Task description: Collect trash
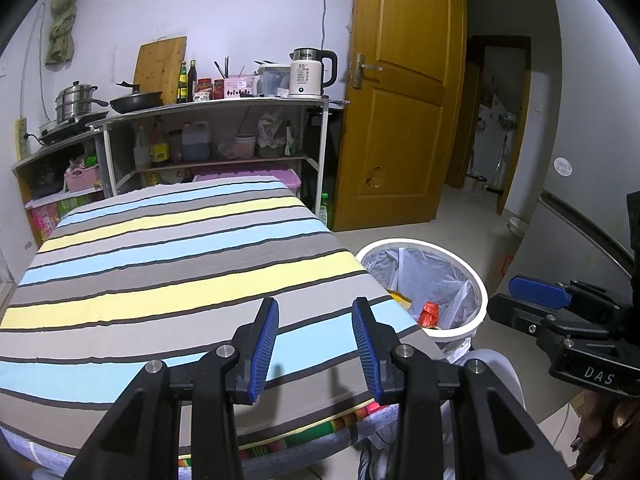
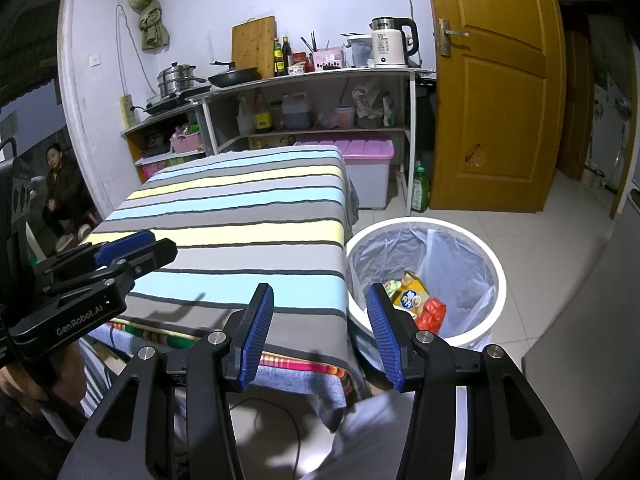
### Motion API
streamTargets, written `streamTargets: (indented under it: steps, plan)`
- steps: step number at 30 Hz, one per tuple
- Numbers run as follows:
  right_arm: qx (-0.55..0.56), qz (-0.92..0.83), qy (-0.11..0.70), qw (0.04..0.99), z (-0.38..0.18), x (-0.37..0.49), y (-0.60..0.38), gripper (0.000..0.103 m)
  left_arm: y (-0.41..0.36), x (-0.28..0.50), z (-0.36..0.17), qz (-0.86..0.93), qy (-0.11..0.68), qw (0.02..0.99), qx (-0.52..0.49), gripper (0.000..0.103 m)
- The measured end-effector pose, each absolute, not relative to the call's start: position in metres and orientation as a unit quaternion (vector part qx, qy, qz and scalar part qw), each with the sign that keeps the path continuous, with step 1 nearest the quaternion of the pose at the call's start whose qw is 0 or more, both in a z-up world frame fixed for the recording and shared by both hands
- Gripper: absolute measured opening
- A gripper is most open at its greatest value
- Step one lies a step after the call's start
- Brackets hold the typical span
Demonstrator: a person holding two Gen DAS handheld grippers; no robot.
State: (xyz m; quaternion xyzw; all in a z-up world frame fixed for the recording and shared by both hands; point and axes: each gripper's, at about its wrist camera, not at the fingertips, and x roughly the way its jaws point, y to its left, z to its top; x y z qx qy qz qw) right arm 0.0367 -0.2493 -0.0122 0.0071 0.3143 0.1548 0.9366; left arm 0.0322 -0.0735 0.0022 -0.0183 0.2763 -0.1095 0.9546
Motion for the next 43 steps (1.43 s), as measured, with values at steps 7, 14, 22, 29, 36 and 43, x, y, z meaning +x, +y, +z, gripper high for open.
streamTargets:
  steps: [7, 14, 22, 29, 36, 43]
  plan:
    - [0.008, 0.155, 0.314, 0.937, -0.012, 0.037, -0.249, 0.05, -0.074, 0.032, 0.002, -0.11, 0.276, 0.955, -0.017, 0.038]
    - [0.007, 0.156, 0.314, 0.937, -0.012, 0.037, -0.249, 0.05, -0.069, 0.031, 0.001, -0.11, 0.276, 0.955, -0.017, 0.038]
    - [0.007, 0.155, 0.315, 0.937, -0.012, 0.037, -0.248, 0.05, -0.071, 0.031, 0.002, -0.109, 0.276, 0.955, -0.015, 0.038]
    - [0.007, 0.155, 0.315, 0.936, -0.012, 0.037, -0.247, 0.05, -0.062, 0.028, -0.001, -0.115, 0.277, 0.954, -0.008, 0.038]
    - [0.004, 0.157, 0.316, 0.936, -0.013, 0.038, -0.246, 0.05, -0.06, 0.029, -0.001, -0.119, 0.274, 0.954, -0.003, 0.033]
    - [0.004, 0.157, 0.316, 0.936, -0.015, 0.039, -0.246, 0.05, -0.062, 0.03, 0.0, -0.12, 0.272, 0.955, -0.001, 0.033]
